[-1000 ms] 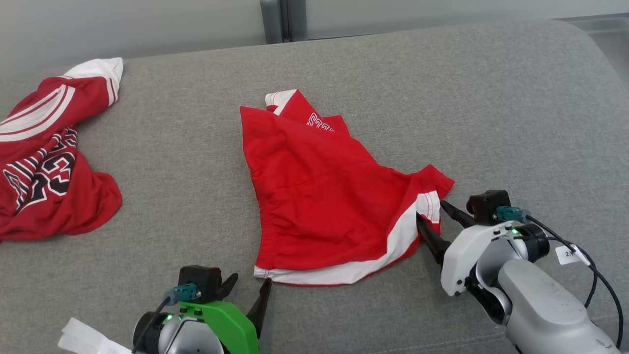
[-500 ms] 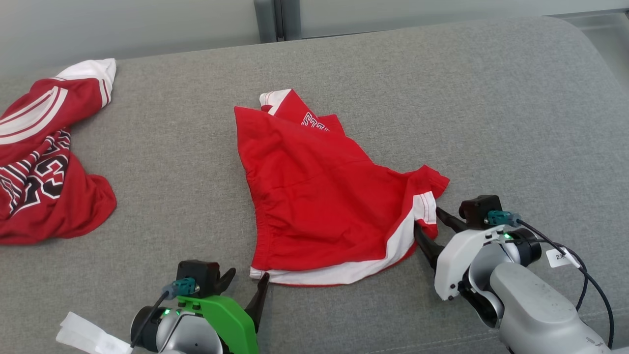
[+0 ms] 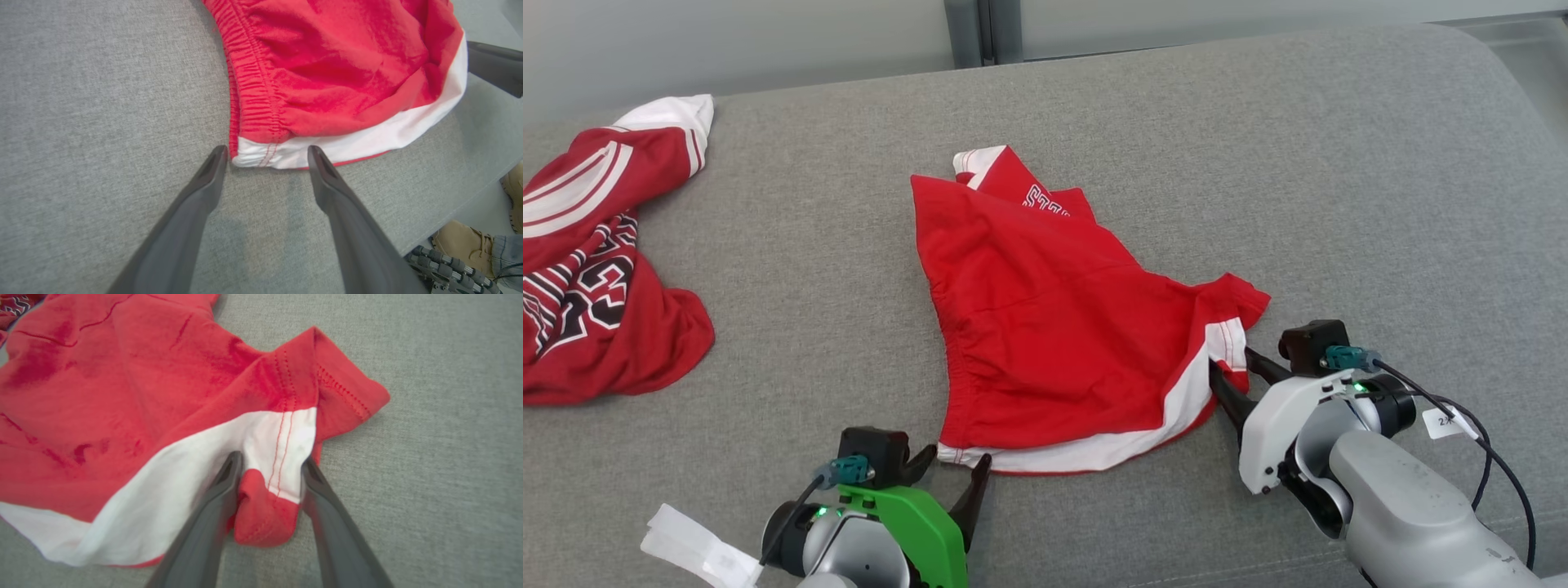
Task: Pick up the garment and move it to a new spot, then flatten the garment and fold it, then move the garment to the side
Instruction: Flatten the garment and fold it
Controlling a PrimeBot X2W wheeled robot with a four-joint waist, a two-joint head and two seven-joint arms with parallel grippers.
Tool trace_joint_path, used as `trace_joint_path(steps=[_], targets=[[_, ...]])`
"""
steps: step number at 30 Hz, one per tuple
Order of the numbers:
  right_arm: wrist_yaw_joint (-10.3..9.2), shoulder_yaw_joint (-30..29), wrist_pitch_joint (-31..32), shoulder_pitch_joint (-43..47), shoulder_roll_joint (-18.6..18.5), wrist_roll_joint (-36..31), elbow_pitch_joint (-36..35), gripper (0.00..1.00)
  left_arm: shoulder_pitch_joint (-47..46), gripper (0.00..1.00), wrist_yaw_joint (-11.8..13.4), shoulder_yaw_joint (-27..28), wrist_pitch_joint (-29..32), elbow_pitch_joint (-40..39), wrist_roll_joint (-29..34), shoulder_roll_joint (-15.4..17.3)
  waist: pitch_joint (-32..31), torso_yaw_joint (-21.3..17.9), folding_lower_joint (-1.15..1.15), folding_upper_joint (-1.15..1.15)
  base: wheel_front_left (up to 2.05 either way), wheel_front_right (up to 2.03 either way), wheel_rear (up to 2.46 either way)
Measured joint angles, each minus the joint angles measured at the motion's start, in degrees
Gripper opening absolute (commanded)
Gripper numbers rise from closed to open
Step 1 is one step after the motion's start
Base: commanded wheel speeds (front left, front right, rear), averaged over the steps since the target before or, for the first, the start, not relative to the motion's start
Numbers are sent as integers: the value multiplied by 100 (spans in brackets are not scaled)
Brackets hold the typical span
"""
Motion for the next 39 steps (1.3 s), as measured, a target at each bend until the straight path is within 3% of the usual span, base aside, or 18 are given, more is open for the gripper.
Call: trace_joint_path(steps=[2, 4, 6, 9, 13, 18, 21, 26, 28, 29, 31, 39], targets=[[1, 32, -20, -16, 0, 24, 38, 66, -28, 98, -15, -18, -40, 47, -22, -11, 10, -5, 0, 0, 0, 0, 0], [0, 73, -52, -34, 0, 45, 74, 68, -68, 66, -25, -34, -58, 87, -38, -19, 17, -12, 0, 0, 0, 0, 0], [1, 104, -69, -53, -2, 55, 114, 68, -81, 47, -33, -51, -93, 122, -56, -23, 18, -17, 0, 0, 0, 0, 0], [1, 148, -103, -73, -1, 88, 164, 69, -95, 28, -47, -80, -135, 153, -70, -23, 16, -28, 0, 0, 0, 0, 0], [1, 197, -140, -107, -3, 110, 212, 70, -128, 11, -52, -113, -142, 180, -71, -18, 37, -33, 0, 0, 0, 0, 0], [1, 248, -177, -172, -8, 149, 259, 64, -164, 7, -56, -116, -193, 207, -113, -13, 67, -22, 0, 0, 0, 0, 0], [1, 275, -196, -189, -12, 172, 281, 50, -192, 5, -55, -120, -218, 223, -123, -14, 82, -10, 0, 0, 0, 0, 0], [1, 266, -226, -220, -21, 278, 342, 48, -214, 5, -49, -134, -276, 258, -157, -22, 117, 18, 0, 0, 0, 0, 0], [1, 250, -227, -242, -18, 332, 375, 45, -219, 0, -48, -137, -299, 275, -163, -21, 133, 29, 0, 0, 0, 0, 0], [1, 247, -229, -252, -16, 354, 388, 36, -225, 0, -48, -136, -301, 283, -166, -19, 143, 33, 0, 0, 0, 0, 0], [1, 234, -249, -256, -14, 380, 398, 0, -236, 0, -48, -135, -318, 294, -168, -16, 152, 39, 0, 0, 0, 0, 0], [1, 237, -376, -291, -205, 561, 96, 0, -297, 0, -20, 51, -455, 174, -368, -9, 132, 50, 0, 0, 0, 0, 0]])
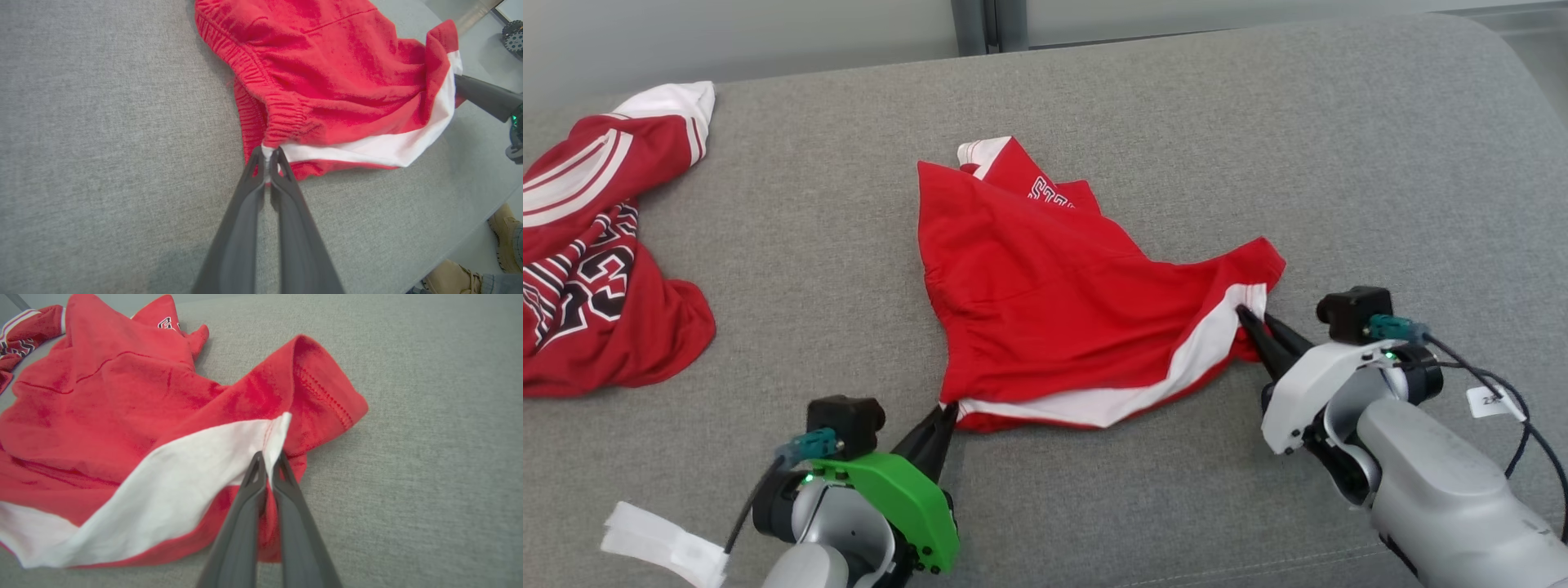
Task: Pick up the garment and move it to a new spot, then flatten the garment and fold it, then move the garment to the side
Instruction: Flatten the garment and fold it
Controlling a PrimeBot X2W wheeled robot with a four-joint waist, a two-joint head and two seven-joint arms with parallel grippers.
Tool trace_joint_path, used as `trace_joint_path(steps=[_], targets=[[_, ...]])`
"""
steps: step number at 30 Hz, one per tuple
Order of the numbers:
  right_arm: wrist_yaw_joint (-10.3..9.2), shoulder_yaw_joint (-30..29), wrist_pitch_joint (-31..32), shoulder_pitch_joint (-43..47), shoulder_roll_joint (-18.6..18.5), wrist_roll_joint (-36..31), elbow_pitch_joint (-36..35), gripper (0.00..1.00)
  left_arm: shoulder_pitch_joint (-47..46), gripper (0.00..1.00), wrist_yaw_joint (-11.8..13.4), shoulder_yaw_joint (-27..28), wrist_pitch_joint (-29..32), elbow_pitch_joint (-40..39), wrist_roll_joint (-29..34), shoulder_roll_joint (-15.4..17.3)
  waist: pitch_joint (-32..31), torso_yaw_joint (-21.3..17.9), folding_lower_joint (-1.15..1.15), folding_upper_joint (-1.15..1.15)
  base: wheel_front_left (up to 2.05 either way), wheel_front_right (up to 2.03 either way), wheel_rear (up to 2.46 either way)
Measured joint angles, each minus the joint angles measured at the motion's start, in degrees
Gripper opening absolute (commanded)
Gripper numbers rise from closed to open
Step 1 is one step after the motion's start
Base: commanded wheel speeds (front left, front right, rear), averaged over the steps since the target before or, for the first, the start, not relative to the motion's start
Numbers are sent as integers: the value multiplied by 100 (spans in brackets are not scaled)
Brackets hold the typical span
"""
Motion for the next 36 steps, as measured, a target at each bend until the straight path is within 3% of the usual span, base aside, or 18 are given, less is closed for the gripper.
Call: trace_joint_path(steps=[5, 10, 12, 13, 19, 23, 27, 36], targets=[[0, -254, 47, 261, -497, 431, -1073, 0, 67, 0, 41, 297, -97, -761, -376, -29, -79, -26, 0, 0, 0, 0, 0], [0, -756, 584, 1187, -1341, 1316, -3127, 0, 466, 0, 205, 527, -24, -2052, -654, 2, -112, -137, 0, 0, 0, 0, 0], [-1, -1051, 826, 1633, -1690, 1695, -4013, 0, 625, 0, 286, 532, 63, -2529, -666, 20, -105, -190, 0, 0, 0, 0, 0], [-2, -1367, 1020, 2106, -1980, 2048, -4881, 0, 732, 0, 354, 525, 151, -2942, -704, 26, -87, -228, 0, 0, 0, 0, 0], [-4, -2621, 1578, 3072, -2764, 2830, -6857, 0, 608, 0, 475, 512, 603, -3945, -654, 194, 87, -258, 0, 0, 0, 0, 0], [-5, -3343, 2192, 2981, -3092, 3120, -7087, 0, -194, 0, 416, 700, 1116, -4051, -626, 556, 284, -247, 0, 0, 0, 0, 0], [-2, -3610, 2940, 2388, -3230, 3279, -6990, 0, -1225, 0, 332, 916, 1556, -3788, -804, 722, 500, -183, 0, 0, 0, 0, 0], [1, -3604, 4056, 1074, -2835, 3233, -6679, 0, -2511, 0, 245, 1222, 1976, -3140, -1087, 959, 967, -23, 0, 0, 0, 0, 0]])
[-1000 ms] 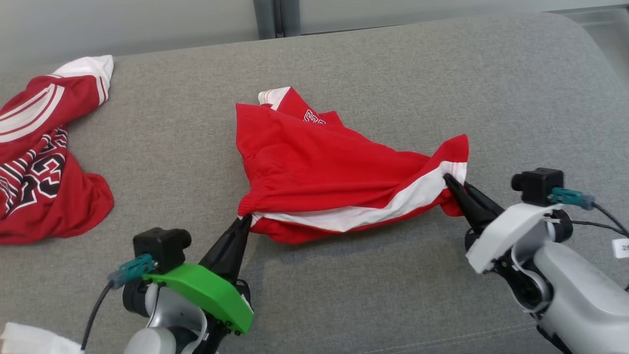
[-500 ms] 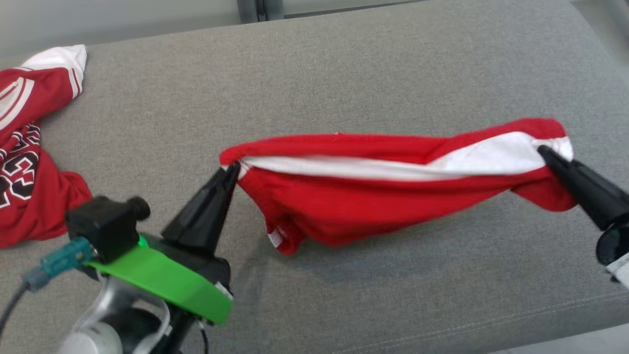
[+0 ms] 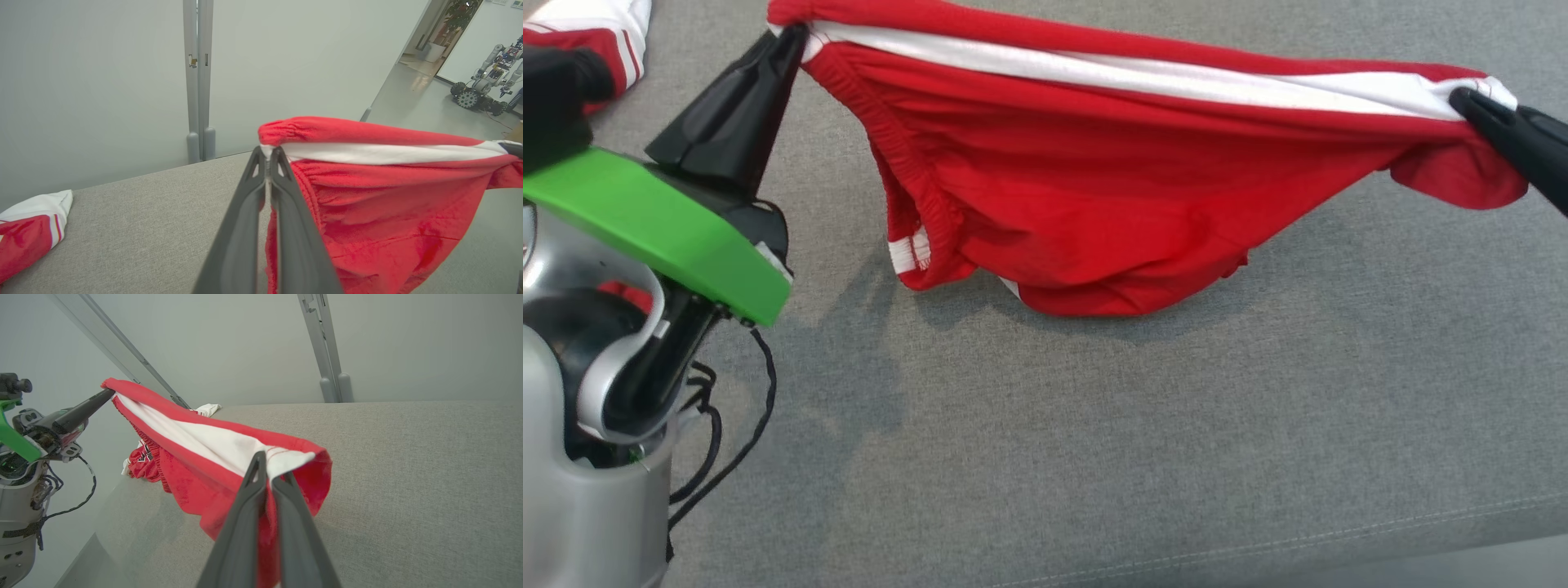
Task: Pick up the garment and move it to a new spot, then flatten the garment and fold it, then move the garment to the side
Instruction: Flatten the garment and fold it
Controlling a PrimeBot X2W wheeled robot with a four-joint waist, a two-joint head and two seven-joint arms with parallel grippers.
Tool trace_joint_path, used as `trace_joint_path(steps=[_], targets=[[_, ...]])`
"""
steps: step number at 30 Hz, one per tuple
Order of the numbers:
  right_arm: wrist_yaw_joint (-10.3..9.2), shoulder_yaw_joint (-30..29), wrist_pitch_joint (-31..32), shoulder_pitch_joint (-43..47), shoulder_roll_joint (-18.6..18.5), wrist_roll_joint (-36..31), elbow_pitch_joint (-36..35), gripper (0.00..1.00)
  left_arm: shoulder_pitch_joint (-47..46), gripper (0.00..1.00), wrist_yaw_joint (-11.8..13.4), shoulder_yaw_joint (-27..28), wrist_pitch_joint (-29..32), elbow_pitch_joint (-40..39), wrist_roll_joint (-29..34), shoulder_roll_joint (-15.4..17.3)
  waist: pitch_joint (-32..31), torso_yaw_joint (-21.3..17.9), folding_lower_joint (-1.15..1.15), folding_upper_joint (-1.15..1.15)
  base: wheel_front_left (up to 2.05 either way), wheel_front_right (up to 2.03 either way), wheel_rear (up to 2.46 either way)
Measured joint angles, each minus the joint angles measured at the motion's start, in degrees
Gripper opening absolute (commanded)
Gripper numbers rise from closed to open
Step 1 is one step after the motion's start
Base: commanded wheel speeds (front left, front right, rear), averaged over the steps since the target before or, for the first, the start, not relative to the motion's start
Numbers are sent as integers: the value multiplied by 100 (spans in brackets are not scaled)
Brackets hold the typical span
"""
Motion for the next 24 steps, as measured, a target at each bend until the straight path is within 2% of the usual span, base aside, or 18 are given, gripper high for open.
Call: trace_joint_path(steps=[6, 10, 13, 16, 18, 20, 24], targets=[[1, -74, 271, -1008, 461, -639, 431, 0, -866, 0, -71, 33, 263, 498, -137, 118, 367, 38, 0, 0, 0, 0, 0], [0, 32, 307, -2568, 1265, -1502, 1279, 0, -2176, 0, -116, -56, 289, 1455, 53, 109, 719, 75, 0, 0, 0, 0, 0], [-1, 99, 49, -3947, 2048, -2437, 2135, 0, -3292, 0, -123, -90, -2, 2418, 246, -41, 1022, 109, 1, 0, 0, 0, 0], [-2, 75, -724, -5153, 2876, -3399, 3018, 0, -4313, 0, -144, -71, -835, 3359, 566, -224, 1329, 146, 1, 0, 0, 0, 0], [-1, 21, -1510, -5774, 3328, -4019, 3575, 0, -4864, 0, -188, -80, -1580, 3956, 850, -282, 1516, 166, 1, 0, 0, 0, 0], [-5, -93, -2230, -6215, 3735, -4357, 4072, 0, -5287, 0, -253, -71, -2282, 4457, 936, -360, 1680, 176, 1, 0, 0, 0, 0], [-3, -46, -3321, -6634, 3960, -4730, 4867, 0, -5734, 0, -428, -233, -3359, 5311, 1005, -472, 1955, 165, 1, 0, 0, 0, 0]])
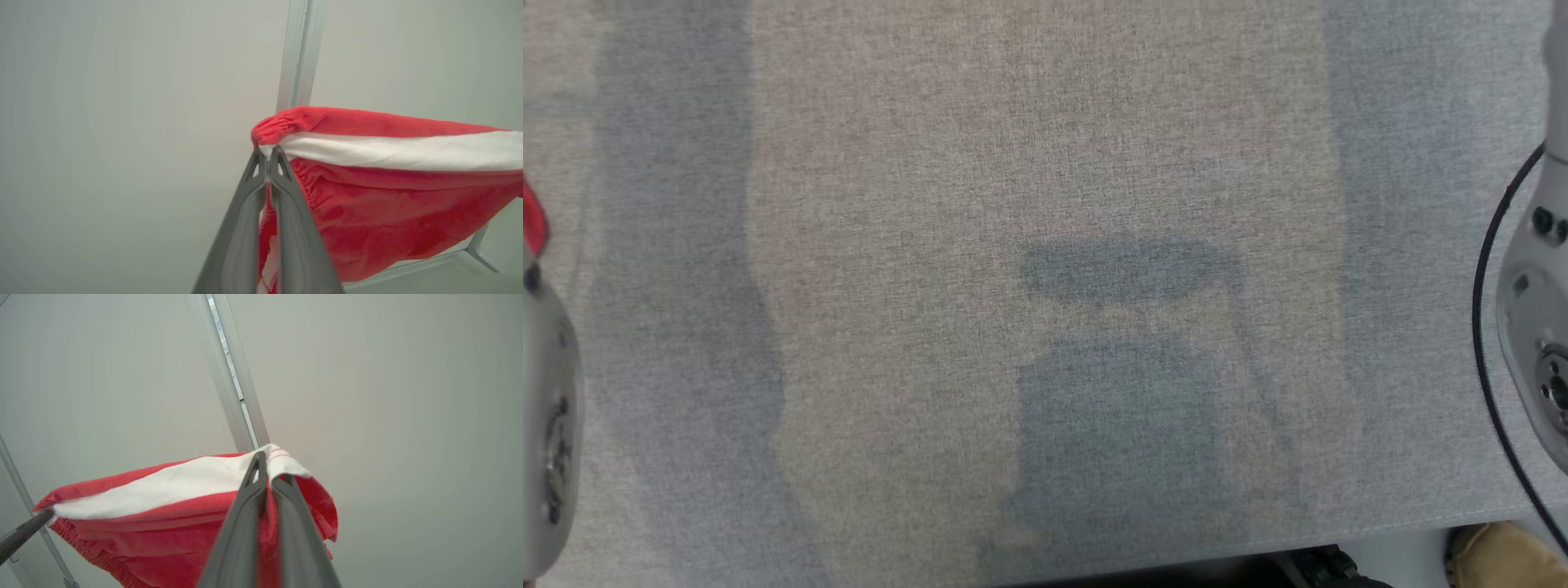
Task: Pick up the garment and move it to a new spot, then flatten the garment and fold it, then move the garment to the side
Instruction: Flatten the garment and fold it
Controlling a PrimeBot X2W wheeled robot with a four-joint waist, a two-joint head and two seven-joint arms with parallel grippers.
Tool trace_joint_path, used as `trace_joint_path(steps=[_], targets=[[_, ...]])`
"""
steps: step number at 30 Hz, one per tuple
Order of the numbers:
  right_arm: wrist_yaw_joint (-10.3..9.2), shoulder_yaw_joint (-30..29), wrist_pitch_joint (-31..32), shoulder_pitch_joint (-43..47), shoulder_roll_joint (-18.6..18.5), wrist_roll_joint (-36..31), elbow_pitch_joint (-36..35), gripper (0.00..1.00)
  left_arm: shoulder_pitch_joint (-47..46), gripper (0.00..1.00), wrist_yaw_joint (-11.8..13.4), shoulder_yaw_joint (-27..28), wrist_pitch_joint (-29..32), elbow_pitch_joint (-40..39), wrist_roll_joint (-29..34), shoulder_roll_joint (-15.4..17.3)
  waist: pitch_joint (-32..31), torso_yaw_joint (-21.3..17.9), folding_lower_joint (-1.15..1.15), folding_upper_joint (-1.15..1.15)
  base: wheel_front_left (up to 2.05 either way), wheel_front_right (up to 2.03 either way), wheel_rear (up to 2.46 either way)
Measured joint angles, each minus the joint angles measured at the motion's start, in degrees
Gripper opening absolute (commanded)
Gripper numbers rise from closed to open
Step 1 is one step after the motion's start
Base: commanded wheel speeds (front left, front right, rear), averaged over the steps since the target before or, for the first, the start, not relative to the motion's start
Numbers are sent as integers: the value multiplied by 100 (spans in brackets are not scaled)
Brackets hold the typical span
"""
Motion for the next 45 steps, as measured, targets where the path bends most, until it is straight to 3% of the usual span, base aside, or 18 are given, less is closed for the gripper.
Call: trace_joint_path(steps=[4, 8, 13, 17, 18, 25, 28, 32, 37, 39, 43, 45], targets=[[-3, 620, -389, 421, 65, 141, 630, 0, 372, 0, -73, -545, -740, 710, 89, 34, 143, -63, 1, 0, 0, 0, 0], [-3, 1466, -503, 1359, -42, 610, 750, 0, 1243, 0, -75, -1211, -1167, 955, -452, 34, 127, -146, 0, 0, 0, 0, 0], [-3, 2315, -658, 2659, -882, 1514, -33, 0, 2319, 0, -80, -2157, -1397, 391, -1059, 377, 52, -145, -1, 0, 0, 0, 0], [0, 2591, -717, 3843, -1638, 2213, -732, 0, 3335, 0, -80, -2342, -1474, -318, -1445, 772, -133, -123, -2, 0, 0, 0, 0], [0, 2591, -717, 3843, -1638, 2213, -732, 0, 3335, 0, -80, -2342, -1474, -318, -1445, 772, -133, -123, -2, 0, 0, 0, 0], [2, 2635, -782, 5925, -2713, 2850, -1866, 0, 5510, 0, -22, -1958, -1474, -1657, -1491, 977, -753, -104, -2, 0, 0, 0, 0], [5, 2495, -826, 6929, -3071, 2921, -2261, 0, 6693, 0, 202, -1803, -1473, -2230, -1631, 955, -1081, -97, -2, 0, 0, 0, 0], [13, 2180, -753, 8264, -3367, 2920, -2799, 0, 8240, 0, 687, -1581, -1452, -3103, -1862, 875, -1546, -91, -2, 0, 0, 0, 0], [29, 1350, -530, 9703, -3378, 2825, -3728, 0, 9520, 0, 1239, -1621, -1292, -4189, -2025, 875, -2059, -62, -2, 0, 0, 0, 0], [9, 994, -339, 10023, -3264, 2755, -4092, 0, 9690, 0, 1345, -1727, -1100, -4590, -2025, 955, -2209, -40, -2, 0, 0, 0, 0], [2, 611, 222, 9833, -2936, 2737, -4577, 0, 9497, 0, 1425, -1774, -602, -5086, -2098, 1087, -2308, 20, -2, 0, 0, 0, 0], [2, 537, 766, 9061, -2757, 2821, -4476, 0, 8721, 0, 1503, -1778, -114, -5152, -2146, 1023, -2215, 40, -2, 0, 0, 0, 0]])
